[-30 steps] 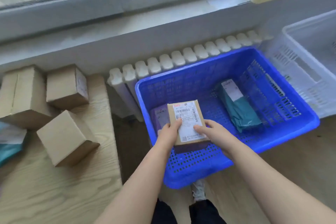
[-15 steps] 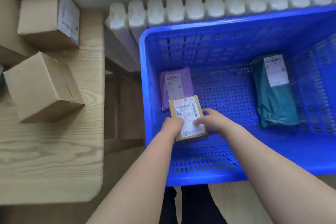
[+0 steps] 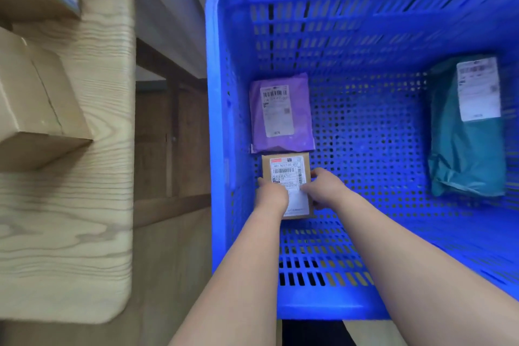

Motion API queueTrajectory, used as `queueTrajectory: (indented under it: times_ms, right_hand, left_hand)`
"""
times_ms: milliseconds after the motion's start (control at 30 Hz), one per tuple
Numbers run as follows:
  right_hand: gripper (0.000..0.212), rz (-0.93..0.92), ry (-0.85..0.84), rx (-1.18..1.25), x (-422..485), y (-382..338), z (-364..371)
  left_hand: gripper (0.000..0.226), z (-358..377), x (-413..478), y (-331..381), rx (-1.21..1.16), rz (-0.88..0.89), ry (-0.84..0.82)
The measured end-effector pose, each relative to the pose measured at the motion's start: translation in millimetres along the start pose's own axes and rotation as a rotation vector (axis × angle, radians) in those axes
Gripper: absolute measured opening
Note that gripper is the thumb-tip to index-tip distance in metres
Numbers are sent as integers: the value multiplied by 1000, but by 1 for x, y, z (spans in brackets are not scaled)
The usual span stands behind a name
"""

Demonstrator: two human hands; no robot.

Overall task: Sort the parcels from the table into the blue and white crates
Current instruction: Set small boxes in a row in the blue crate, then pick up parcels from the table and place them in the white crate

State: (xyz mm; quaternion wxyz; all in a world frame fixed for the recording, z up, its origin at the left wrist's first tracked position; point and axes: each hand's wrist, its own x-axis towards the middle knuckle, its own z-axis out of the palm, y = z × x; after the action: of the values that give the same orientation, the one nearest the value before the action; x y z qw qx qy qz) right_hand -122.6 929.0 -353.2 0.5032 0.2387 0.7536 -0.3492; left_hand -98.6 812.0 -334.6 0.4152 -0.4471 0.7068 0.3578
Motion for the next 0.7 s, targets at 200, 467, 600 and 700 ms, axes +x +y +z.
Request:
queueTrajectory:
  times_ms: [200, 467, 600, 700]
  right_hand:
    - [36, -42, -26, -45, 0, -6, 12]
    - [39, -125, -11, -178, 4, -9, 12]
    - [43, -140, -4, -226, 6, -6, 10]
    - [49, -149, -3, -281, -2, -4, 8]
  left_hand:
    - [54, -5, -20, -8, 320, 238, 227]
    - [62, -1, -12, -15, 563, 319, 185]
    - [67, 1, -12, -12, 571, 301, 175]
    - [73, -2, -15, -12, 549, 270, 108]
